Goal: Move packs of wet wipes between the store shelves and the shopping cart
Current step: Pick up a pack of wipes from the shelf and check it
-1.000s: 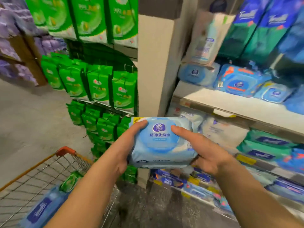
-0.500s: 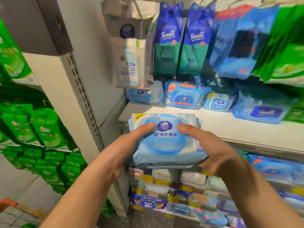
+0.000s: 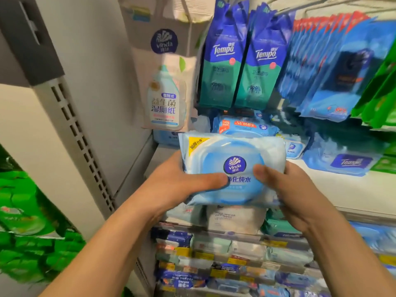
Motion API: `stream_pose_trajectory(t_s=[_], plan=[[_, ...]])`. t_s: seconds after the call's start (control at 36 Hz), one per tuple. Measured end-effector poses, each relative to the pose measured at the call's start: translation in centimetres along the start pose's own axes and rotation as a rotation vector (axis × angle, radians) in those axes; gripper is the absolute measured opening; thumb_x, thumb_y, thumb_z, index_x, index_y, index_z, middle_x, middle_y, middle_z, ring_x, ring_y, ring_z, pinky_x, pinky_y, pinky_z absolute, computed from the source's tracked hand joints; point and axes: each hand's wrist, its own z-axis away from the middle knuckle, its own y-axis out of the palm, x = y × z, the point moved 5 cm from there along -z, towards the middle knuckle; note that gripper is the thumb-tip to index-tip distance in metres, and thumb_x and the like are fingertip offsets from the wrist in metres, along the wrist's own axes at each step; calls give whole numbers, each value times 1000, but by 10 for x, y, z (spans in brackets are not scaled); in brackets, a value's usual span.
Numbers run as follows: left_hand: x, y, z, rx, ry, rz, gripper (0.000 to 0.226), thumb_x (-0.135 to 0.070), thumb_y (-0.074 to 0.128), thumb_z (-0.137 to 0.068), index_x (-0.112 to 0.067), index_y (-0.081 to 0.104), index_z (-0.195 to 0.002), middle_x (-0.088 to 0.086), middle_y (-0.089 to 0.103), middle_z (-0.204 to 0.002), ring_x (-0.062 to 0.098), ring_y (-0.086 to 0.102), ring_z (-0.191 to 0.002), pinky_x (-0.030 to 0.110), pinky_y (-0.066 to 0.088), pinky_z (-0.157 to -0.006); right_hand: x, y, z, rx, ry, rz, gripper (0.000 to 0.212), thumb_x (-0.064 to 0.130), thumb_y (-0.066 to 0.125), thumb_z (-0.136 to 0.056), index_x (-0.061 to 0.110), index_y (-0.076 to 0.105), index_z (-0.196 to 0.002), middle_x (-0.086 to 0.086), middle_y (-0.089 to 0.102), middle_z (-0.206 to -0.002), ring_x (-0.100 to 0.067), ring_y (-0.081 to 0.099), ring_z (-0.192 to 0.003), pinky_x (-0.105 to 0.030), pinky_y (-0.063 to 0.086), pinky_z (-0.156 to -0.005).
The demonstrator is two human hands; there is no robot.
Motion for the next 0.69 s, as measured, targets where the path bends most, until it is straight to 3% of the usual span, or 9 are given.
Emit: stream_pose_trajectory(t_s=[0.08, 0.19, 0.31, 0.36, 0.42, 0.56, 0.69], plan=[[5, 1, -8, 20, 33, -65, 79, -34, 97, -61, -31, 61, -130, -9, 75, -118, 13, 72, -109, 37, 57, -94, -6, -10, -7, -35, -13, 21, 105, 49, 101, -31, 7, 67, -121, -15, 75, -114, -31, 74, -100, -34, 61, -72], [3, 1, -17, 16, 86, -106, 71, -20, 90, -66, -34, 58, -128, -16, 75, -114, 4, 72, -105, 19, 57, -81, -9, -20, -21, -28, -13, 49, 110, 46, 102, -26, 6, 65, -120, -14, 76, -110, -29, 75, -96, -33, 61, -70], [4, -6, -31, -4, 93, -117, 66, -23, 89, -65, -37, 59, -121, -13, 76, -115, 9, 72, -107, 27, 60, -86, -14, -19, -42, 57, -20, 37, 102, 40, 103, -34, 8, 65, -123, -15, 74, -117, -32, 73, -104, -37, 61, -78], [7, -12, -39, -36, 79, -123, 71, -27, 91, -62, -38, 58, -124, -13, 75, -118, 10, 71, -109, 33, 59, -92, -15, -19, -53, 114, -12, 23, 81, 20, 98, -49, 9, 66, -122, -16, 74, -118, -34, 72, -105, -38, 61, -78], [14, -18, -44, -57, 40, -118, 79, -29, 97, -60, -34, 58, -129, -10, 74, -122, 14, 71, -112, 41, 57, -97, -18, -19, -66, 156, -10, 24, 66, 2, 81, -63, 4, 62, -127, -17, 73, -119, -37, 71, -108, -38, 61, -81], [29, -35, -51, -94, -10, -128, 86, -29, 98, -58, -24, 58, -134, -1, 72, -126, 23, 70, -116, 50, 53, -101, -39, -17, -85, 198, -5, 114, 70, 7, 81, -65, 5, 60, -132, -13, 72, -122, -32, 70, -113, -42, 59, -92], [36, -45, -49, -75, -21, -88, 77, -4, 92, -68, -13, 57, -137, 5, 72, -127, 26, 69, -117, 42, 57, -96, -55, -9, -97, 177, -15, 153, 69, 9, 86, -60, 12, 63, -125, -5, 76, -117, -26, 72, -108, -39, 60, -87]])
